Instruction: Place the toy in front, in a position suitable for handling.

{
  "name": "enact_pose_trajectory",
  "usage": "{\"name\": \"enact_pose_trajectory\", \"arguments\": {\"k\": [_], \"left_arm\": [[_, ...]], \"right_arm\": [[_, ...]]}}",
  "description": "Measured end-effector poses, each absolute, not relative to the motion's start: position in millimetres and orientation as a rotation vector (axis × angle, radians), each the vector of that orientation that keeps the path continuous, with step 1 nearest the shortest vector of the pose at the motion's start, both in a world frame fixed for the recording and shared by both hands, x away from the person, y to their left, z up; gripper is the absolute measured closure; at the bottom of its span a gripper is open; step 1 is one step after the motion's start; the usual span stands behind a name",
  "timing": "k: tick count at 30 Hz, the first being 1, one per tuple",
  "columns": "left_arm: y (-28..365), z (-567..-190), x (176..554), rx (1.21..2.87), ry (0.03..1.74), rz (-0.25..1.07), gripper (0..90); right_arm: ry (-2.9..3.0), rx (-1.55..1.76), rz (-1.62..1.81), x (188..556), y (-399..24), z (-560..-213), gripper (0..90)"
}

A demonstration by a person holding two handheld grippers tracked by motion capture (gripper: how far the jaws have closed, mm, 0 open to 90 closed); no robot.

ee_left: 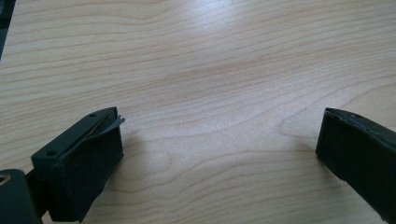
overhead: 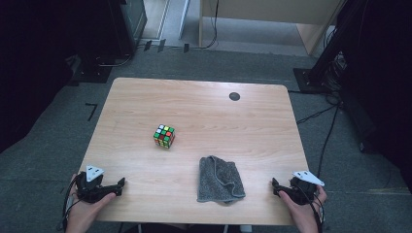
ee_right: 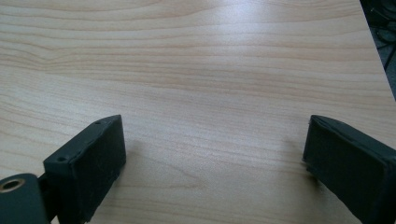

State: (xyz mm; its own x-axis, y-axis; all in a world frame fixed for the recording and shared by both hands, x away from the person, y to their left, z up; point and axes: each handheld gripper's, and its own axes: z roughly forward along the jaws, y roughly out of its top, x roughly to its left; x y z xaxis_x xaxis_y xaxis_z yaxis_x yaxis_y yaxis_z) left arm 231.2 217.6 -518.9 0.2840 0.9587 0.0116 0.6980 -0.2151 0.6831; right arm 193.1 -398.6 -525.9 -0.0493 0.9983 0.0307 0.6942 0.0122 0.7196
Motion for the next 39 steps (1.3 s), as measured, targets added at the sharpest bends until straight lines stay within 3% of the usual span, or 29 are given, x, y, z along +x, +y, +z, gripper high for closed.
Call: {"name": "enact_pose_trajectory", "arguments": {"k": [16, 29, 39], "left_arm": [[215.9, -516.8, 237.2, 2.013, 1.485, 0.579, 0.0], [203.4, -514.9, 244.2, 2.013, 1.464, 0.568, 0.0], [192.3, -511.8, 240.6, 2.026, 1.42, 0.578, 0.0]], "right_arm": [[1.712, 1.745, 0.891, 189.1, -395.0, -506.4, 12.2], [1.757, 1.613, 1.053, 180.9, -344.2, -473.5, 13.4], [1.844, 1.538, 1.154, 176.4, -296.1, -469.6, 13.8]]}}
